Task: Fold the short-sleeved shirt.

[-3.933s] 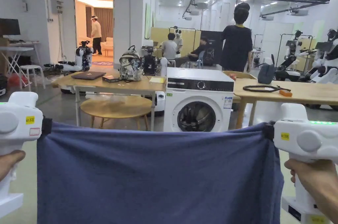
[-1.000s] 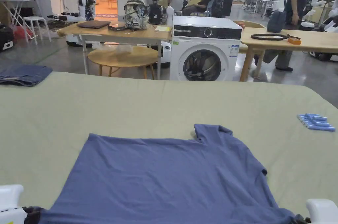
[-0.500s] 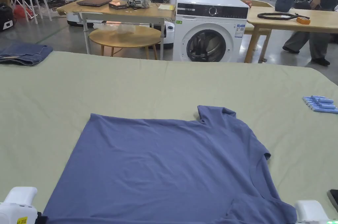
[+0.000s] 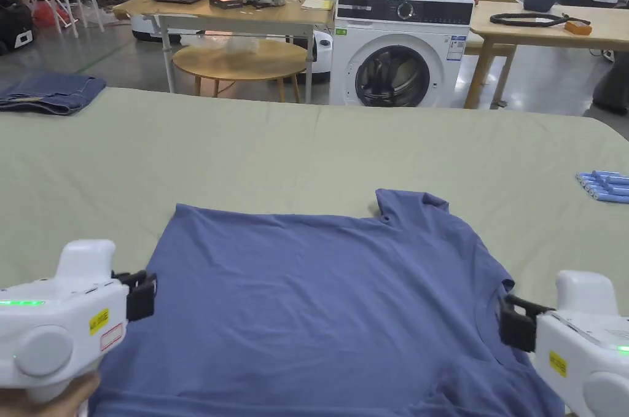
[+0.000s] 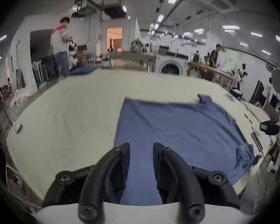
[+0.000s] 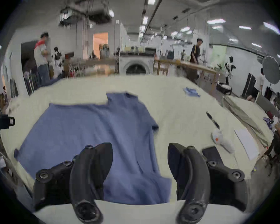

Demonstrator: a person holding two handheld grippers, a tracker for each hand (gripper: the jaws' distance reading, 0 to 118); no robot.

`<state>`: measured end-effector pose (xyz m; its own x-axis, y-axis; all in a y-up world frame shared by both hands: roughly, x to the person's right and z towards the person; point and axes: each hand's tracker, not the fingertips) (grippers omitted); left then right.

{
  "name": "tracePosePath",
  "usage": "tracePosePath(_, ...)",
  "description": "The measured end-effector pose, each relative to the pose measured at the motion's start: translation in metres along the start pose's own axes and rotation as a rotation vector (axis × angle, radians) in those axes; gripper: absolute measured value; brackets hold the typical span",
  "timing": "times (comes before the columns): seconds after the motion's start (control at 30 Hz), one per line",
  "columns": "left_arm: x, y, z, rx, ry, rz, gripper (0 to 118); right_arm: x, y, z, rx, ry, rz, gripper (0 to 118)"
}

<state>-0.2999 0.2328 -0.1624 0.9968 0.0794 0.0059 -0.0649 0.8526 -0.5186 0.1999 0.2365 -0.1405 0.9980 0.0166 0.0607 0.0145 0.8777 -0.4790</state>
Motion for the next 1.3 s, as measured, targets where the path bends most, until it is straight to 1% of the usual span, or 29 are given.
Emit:
tracePosePath(0.03, 0.007, 0.003, 0.001, 0.037, 0.009, -0.015, 26, -0.011, 0.001, 0.002, 0.039, -0.012, 0.002, 73)
tracePosePath(0.07, 0.013, 0.004, -0.001, 0.08, 0.018, -0.029, 26, -0.02, 0.001, 0.002, 0.085, -0.008, -0.004, 69)
tracePosePath(0.13, 0.023, 0.007, 0.001, 0.164, 0.022, -0.03, 25, -0.033, 0.002, 0.004, 0.182, 0.014, -0.007, 51)
tracePosePath(0.17, 0.028, 0.009, 0.003, 0.203, 0.029, -0.026, 22, -0.041, 0.005, 0.005, 0.218, -0.003, -0.005, 40)
tracePosePath(0.2, 0.037, 0.012, 0.009, 0.235, 0.041, -0.023, 17, -0.047, 0.006, 0.006, 0.252, 0.005, -0.005, 26)
tracePosePath(0.23, 0.042, 0.014, 0.011, 0.255, 0.056, -0.022, 11, -0.051, 0.007, 0.007, 0.274, 0.011, -0.011, 18)
tracePosePath(0.27, 0.046, 0.014, 0.012, 0.279, 0.072, -0.032, 5, -0.055, 0.008, 0.008, 0.299, 0.015, -0.016, 15)
tracePosePath(0.3, 0.049, 0.015, 0.013, 0.293, 0.09, -0.044, 0, -0.058, 0.01, 0.008, 0.315, 0.016, -0.017, 7)
tracePosePath(0.33, 0.053, 0.016, 0.015, 0.302, 0.099, -0.049, 0, -0.061, 0.011, 0.009, 0.325, 0.025, -0.021, 1)
tracePosePath(0.43, 0.057, 0.016, 0.02, 0.333, 0.087, -0.057, 0, -0.067, 0.012, 0.013, 0.362, 0.023, -0.027, 0)
tracePosePath(0.53, 0.051, 0.017, 0.02, 0.311, 0.063, -0.064, 0, -0.07, 0.014, 0.016, 0.367, 0.03, -0.03, 0)
tracePosePath(0.67, 0.035, 0.016, 0.026, 0.208, 0.034, -0.055, 0, -0.07, 0.012, 0.014, 0.346, 0.034, -0.026, 0)
tracePosePath(0.73, 0.024, 0.014, 0.03, 0.122, 0.023, -0.044, 0, -0.07, 0.01, 0.011, 0.325, 0.033, -0.019, 0)
tracePosePath(0.87, -0.005, 0.003, 0.03, -0.09, 0.047, -0.001, 0, -0.07, 0.005, 0.007, 0.28, 0.042, -0.008, 0)
tracePosePath(0.97, -0.029, -0.008, 0.028, -0.26, 0.001, 0.046, 0, -0.07, 0.0, 0.003, 0.249, 0.048, 0.002, 0)
tracePosePath(1.03, -0.048, -0.018, 0.024, -0.348, -0.016, 0.059, 16, -0.07, -0.003, 0.0, 0.23, 0.049, 0.012, 0)
tracePosePath(1.13, -0.065, -0.034, 0.019, -0.457, 0.015, 0.058, 34, -0.07, -0.005, 0.002, 0.208, 0.051, 0.02, 0)
tracePosePath(1.27, -0.077, -0.057, 0.007, -0.558, 0.064, 0.075, 43, -0.068, -0.015, -0.002, 0.178, 0.051, 0.021, 0)
tracePosePath(1.3, -0.077, -0.064, 0.001, -0.593, 0.071, 0.079, 43, -0.068, -0.016, -0.003, 0.172, 0.05, 0.022, 0)
